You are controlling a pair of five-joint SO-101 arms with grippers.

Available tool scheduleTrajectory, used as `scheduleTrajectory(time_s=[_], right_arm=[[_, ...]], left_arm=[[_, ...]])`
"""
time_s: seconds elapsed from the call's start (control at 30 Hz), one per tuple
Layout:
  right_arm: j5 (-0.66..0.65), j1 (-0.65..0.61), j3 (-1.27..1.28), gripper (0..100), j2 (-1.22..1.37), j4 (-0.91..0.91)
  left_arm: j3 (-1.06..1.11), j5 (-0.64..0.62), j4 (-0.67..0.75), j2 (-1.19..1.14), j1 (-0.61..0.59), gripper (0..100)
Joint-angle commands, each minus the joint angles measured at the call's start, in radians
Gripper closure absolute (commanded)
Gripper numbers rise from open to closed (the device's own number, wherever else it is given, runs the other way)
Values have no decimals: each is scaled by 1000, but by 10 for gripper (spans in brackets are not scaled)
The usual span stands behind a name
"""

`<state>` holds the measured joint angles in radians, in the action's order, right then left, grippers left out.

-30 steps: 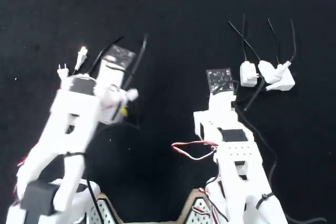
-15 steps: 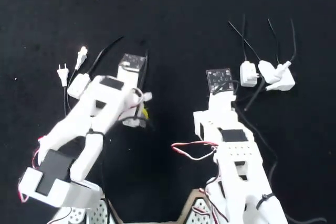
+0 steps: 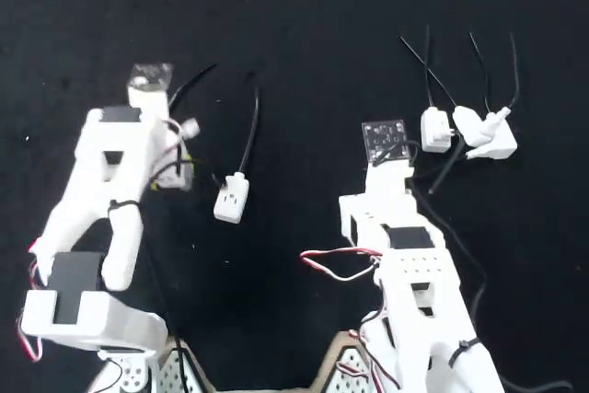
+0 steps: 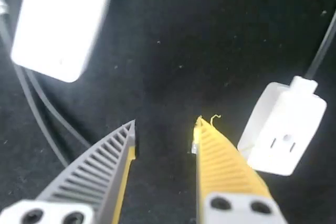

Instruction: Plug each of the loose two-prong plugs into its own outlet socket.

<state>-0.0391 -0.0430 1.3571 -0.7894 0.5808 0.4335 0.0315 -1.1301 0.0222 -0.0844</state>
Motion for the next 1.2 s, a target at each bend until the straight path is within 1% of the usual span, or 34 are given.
scheduleTrajectory(time_s=[0.0,0.1,0.27,0.33,0.5,0.7,0.83,1.03,1.17], right_arm=[[8,2,-54,794,-24,-21],[8,2,-54,794,-24,-21],[8,2,-54,794,-24,-21],[8,2,-54,794,-25,-21],[8,2,-54,794,-25,-21],[8,3,-54,794,-25,-21],[8,3,-54,794,-25,-21],[8,3,-54,794,-25,-21],[8,2,-61,794,-25,-21]], left_arm=[[2,5,34,-6,111,823],[-22,3,31,-2,211,823],[-27,3,71,-48,383,823],[-58,3,48,-51,421,823],[-199,3,-43,-29,469,823],[-300,3,-38,-81,469,823],[-315,5,5,-147,438,823],[-318,11,6,-189,369,823],[-317,11,5,-193,367,823]])
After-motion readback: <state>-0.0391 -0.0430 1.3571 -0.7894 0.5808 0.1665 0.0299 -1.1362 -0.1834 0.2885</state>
